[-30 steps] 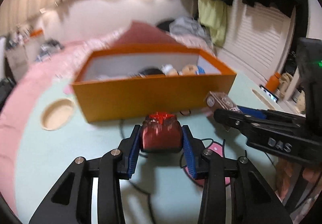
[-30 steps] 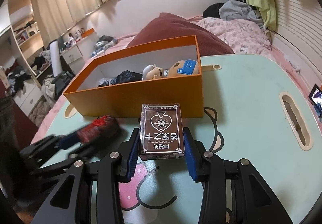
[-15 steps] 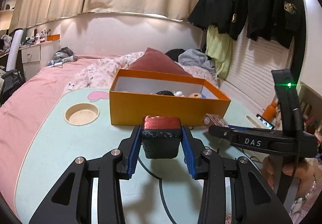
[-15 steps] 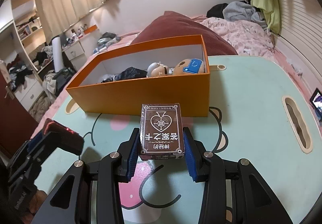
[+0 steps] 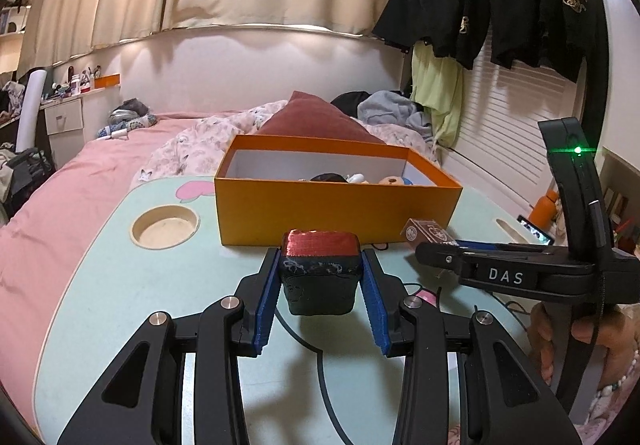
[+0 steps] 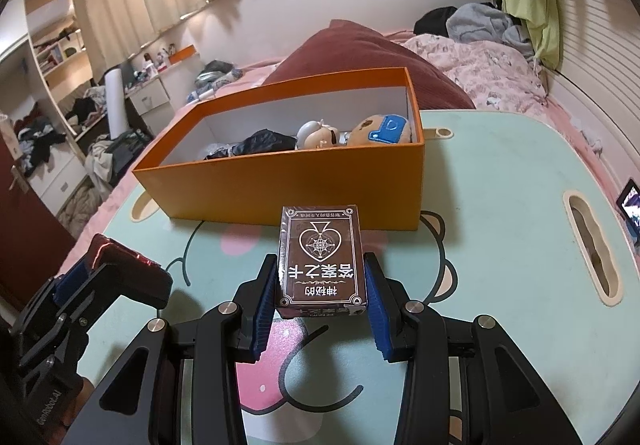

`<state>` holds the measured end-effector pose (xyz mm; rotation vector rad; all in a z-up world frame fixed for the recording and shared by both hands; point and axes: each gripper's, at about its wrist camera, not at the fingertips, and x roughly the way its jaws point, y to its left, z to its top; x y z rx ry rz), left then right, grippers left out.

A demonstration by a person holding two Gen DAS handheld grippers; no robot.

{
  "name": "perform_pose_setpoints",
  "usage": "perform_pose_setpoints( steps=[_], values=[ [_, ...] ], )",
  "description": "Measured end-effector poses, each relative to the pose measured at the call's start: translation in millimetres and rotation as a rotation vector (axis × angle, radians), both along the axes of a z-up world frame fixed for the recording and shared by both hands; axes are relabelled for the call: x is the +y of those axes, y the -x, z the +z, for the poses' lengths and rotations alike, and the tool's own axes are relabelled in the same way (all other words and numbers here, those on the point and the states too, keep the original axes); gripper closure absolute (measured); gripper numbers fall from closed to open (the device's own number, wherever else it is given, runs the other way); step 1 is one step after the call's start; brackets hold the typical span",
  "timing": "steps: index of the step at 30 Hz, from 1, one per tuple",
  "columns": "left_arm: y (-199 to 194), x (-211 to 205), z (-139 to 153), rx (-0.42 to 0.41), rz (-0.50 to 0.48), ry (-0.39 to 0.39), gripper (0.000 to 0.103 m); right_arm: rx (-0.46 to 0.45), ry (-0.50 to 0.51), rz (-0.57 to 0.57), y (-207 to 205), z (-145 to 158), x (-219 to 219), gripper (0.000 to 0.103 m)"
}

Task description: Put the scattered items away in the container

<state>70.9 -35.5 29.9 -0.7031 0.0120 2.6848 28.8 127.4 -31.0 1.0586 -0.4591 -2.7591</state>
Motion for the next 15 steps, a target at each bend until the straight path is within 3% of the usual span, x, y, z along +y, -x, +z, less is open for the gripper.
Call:
perform_pose_setpoints(
  steps=[15],
  values=[
    [28,19,-25,-0.161,-0.003,0.129,0.062,-0.006,0.0,0.004,0,-2,-2,0.063]
  ],
)
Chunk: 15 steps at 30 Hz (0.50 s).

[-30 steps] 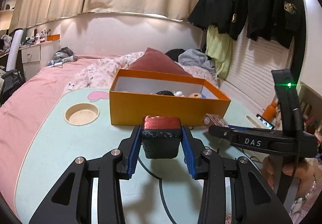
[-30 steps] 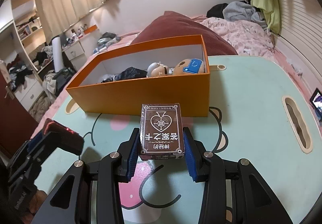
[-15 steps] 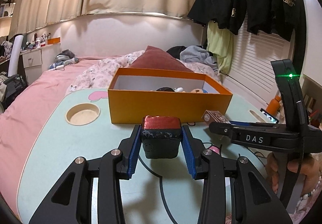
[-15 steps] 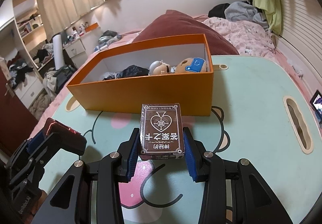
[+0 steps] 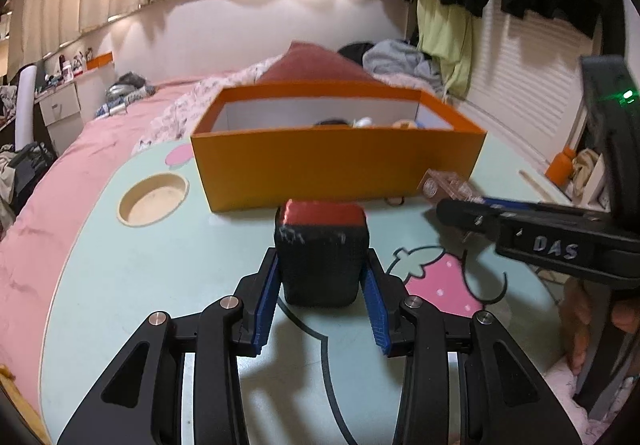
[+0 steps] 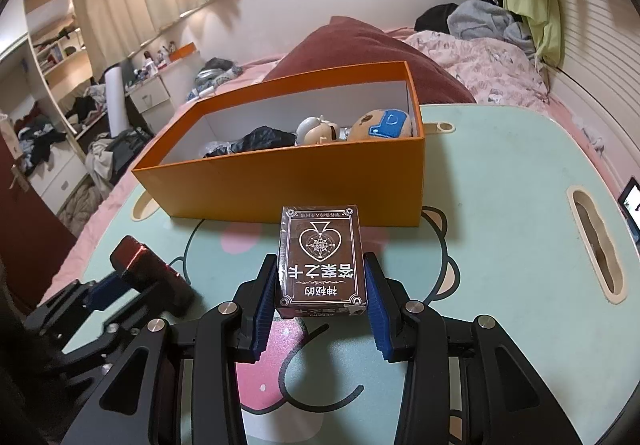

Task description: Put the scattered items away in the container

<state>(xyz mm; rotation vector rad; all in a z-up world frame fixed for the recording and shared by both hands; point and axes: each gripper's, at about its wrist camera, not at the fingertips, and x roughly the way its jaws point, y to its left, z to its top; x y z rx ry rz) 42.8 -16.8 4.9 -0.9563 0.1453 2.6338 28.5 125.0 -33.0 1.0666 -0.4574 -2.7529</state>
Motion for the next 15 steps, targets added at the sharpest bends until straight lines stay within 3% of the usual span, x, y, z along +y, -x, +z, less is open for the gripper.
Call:
perform_pose_setpoints(
  steps=[5,12,15],
  values=[
    [-1,-2,-2,-0.003,0.002,-0.009,0.062,-0.003,0.001,0.002,0,-1,-1,0.063],
    [-27,-23,18,0.146,-0.008,-0.141,0.062,0.004,-0.003,0.001,0,-2,-1,0.063],
    [-26,-23,18,0.142,-0.002,-0.142,0.062,0.003,-0.007,0.004,0,-2,-2,0.063]
  ],
)
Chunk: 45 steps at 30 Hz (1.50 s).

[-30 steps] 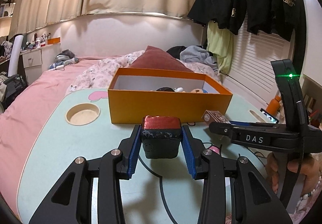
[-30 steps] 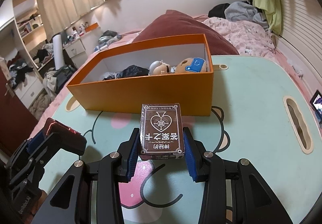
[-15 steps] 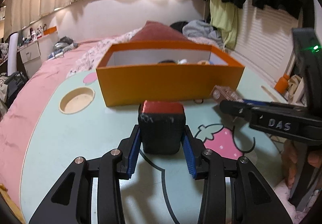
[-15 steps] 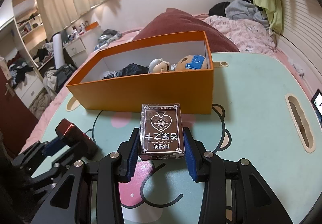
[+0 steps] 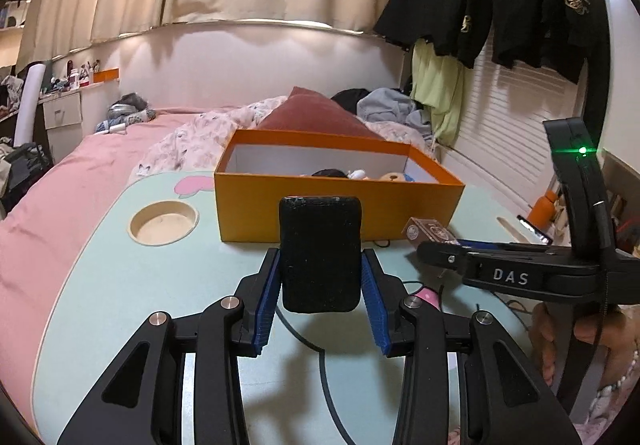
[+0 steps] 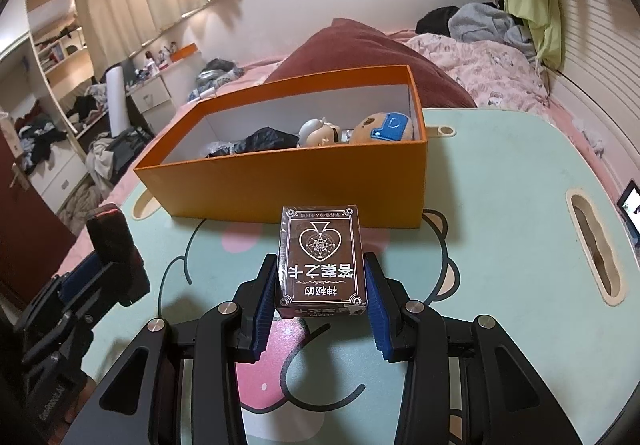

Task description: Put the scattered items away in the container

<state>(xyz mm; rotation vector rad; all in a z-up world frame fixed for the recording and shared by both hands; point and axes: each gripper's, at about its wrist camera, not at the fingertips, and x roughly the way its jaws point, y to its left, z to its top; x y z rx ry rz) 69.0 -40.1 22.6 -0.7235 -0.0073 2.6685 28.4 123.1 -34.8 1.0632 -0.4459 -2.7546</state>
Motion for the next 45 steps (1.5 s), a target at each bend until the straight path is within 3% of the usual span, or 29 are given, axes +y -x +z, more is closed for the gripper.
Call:
perform_pose_setpoints(
  steps=[45],
  values=[
    [2.7,1.5,0.9,-0.01,-0.009,0.025,0.062,-0.006,0.002,0.002,0.2,0.8,0.7,0.063]
  ],
)
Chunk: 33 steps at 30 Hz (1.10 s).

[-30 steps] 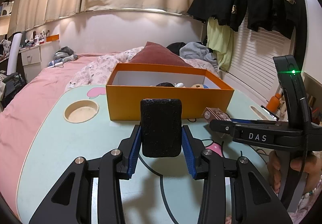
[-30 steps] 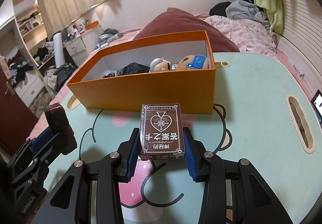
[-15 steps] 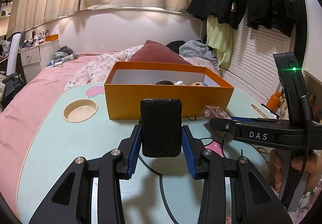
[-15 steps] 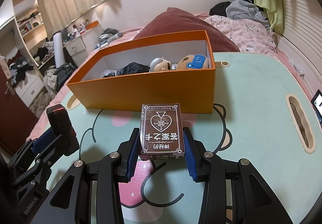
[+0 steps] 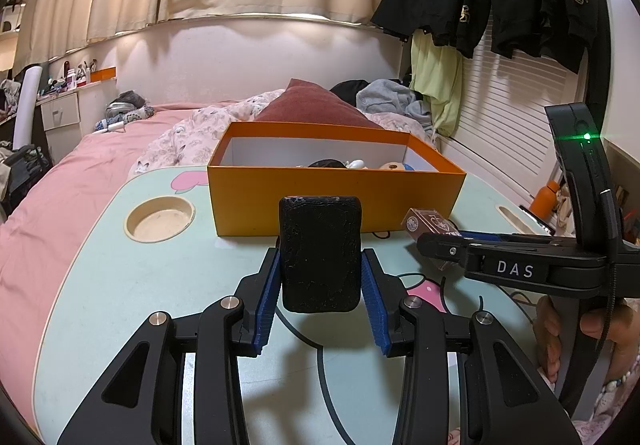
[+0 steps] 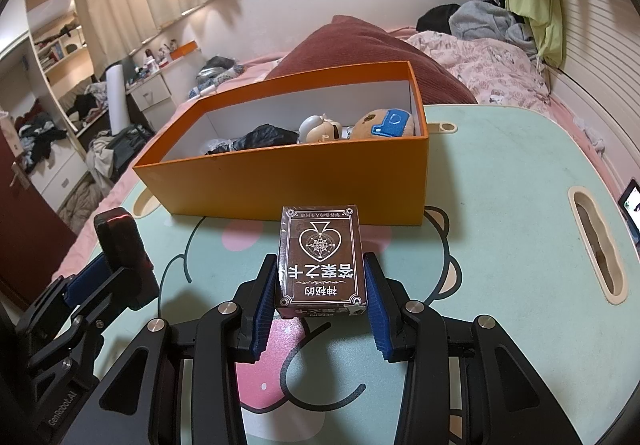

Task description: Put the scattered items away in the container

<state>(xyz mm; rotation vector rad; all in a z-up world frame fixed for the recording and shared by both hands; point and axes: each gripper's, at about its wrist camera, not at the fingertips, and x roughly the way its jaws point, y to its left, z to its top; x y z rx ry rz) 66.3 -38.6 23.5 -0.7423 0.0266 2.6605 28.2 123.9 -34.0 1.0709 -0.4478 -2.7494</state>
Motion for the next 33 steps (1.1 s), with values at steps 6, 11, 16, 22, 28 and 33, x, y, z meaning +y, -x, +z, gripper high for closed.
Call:
perform_pose_setpoints(
  steps=[6,11,16,22,28,33],
  values=[
    [2,5,1,-0.012,-0.009,0.032,0.062,0.036,0.003,0.011,-3,6,-1,0.063],
    [-1,4,19,0.023,-0.021,0.05,0.062,0.099,-0.001,0.027,-7,30,2,0.063],
    [12,1,57,0.069,-0.027,0.048,0.062,0.159,-0.006,0.038,-2,64,4,0.064],
    [50,14,101,0.143,-0.016,0.102,0.062,0.166,-0.002,-0.012,33,96,20,0.064],
    [107,34,97,0.061,-0.017,0.123,0.062,0.128,-0.108,-0.042,68,97,14,0.063],
    [139,41,78,-0.013,-0.003,0.142,0.062,0.068,-0.08,-0.011,88,80,13,0.063]
  ],
)
